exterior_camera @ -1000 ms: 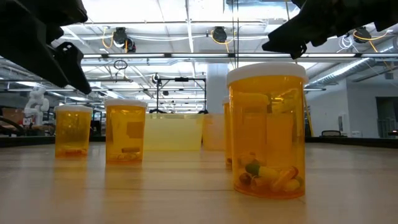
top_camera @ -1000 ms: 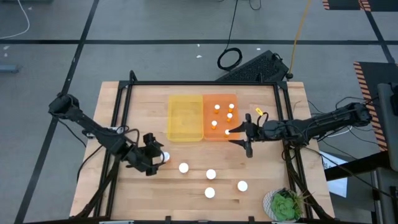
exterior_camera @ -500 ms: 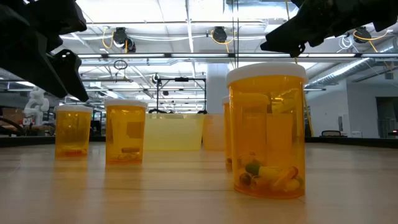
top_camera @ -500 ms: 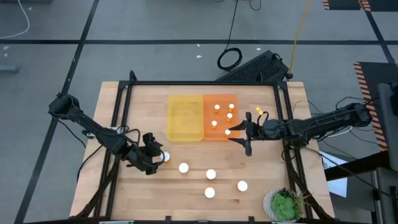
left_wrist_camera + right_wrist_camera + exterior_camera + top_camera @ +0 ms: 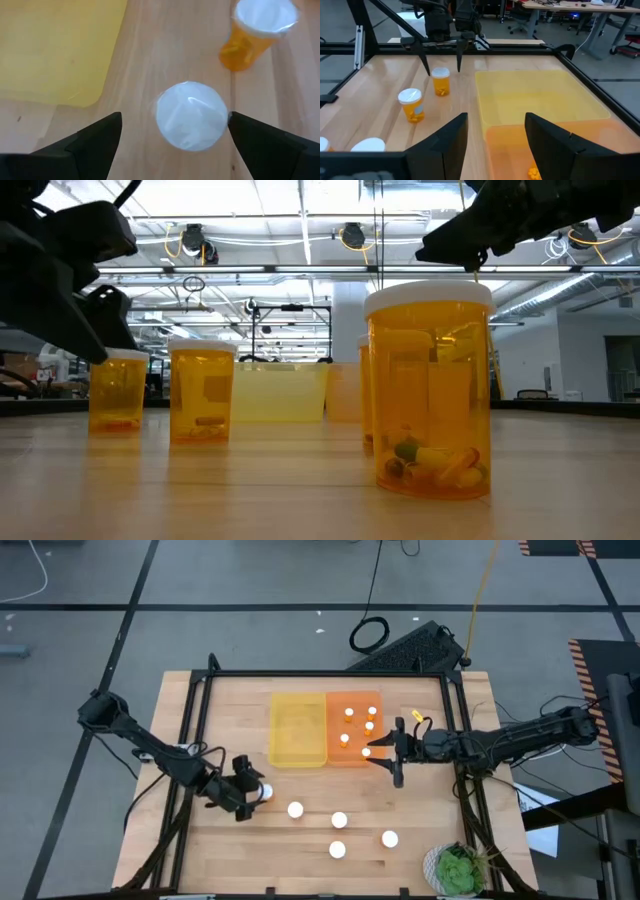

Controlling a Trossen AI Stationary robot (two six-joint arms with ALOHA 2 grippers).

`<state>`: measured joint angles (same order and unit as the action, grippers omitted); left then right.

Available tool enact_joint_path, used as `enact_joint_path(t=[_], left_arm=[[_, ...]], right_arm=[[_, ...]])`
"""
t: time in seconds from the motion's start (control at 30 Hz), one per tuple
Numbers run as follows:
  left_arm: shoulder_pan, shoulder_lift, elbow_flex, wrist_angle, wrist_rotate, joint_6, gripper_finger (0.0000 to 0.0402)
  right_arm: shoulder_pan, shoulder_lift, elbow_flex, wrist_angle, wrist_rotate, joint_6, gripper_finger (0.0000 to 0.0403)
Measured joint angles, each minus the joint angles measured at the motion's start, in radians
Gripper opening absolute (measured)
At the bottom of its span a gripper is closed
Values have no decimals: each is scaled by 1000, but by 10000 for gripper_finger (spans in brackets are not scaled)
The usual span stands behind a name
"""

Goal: Pick and place medicine bottles into bin by pill shape (circle, oval)
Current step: Put the large orange pill bottle into the yellow bin

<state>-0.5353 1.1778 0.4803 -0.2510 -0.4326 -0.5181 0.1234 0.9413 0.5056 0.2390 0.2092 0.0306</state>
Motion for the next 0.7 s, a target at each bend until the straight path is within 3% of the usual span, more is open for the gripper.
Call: enact_joint_path(t=[0.17,0.7], left_arm=[[0,8,-2,48,43,38,357],[5,77,-2,126,35,87,251]], right_arm=[[0,0,0,0,0,-4,192],[0,0,0,4,-1,-7,192]])
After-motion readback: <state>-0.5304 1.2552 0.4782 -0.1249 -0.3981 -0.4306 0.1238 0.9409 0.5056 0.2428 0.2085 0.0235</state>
